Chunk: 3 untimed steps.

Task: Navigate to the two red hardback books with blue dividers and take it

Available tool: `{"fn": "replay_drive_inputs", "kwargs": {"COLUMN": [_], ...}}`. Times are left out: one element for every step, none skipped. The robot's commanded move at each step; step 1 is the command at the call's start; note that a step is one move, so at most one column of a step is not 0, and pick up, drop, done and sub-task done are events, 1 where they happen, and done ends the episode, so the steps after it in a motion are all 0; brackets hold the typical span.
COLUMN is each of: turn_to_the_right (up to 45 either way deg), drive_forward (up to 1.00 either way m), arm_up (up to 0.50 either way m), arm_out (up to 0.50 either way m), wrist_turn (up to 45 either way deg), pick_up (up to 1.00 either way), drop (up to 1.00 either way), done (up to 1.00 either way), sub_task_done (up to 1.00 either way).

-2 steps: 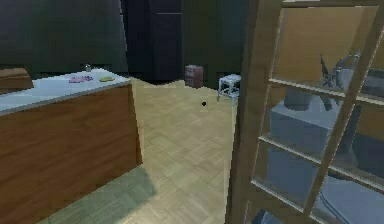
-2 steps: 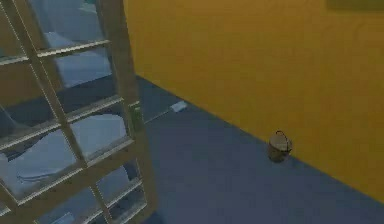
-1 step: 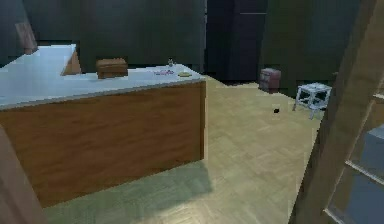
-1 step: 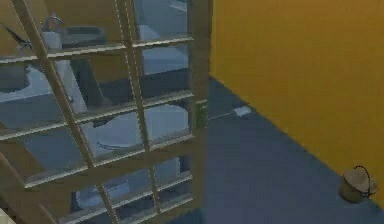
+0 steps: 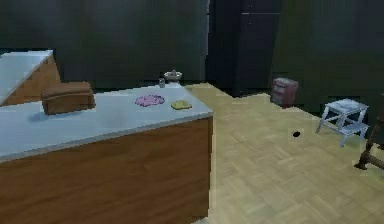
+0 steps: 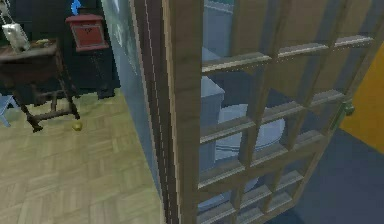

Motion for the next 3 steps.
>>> {"fn": "replay_drive_inputs", "kwargs": {"turn_to_the_right": [6.0,0.0,45.0], "drive_forward": [0.0,0.55,0.0], "arm_up": [0.0,0.0,0.0], "arm_out": [0.0,0.0,0.0], "wrist_turn": [0.0,0.0,0.0], "pick_up": [0.0,0.0,0.0], "drop": [0.0,0.0,0.0], "done": [0.0,0.0,0.0], "sub_task_done": [0.0,0.0,0.0]}}
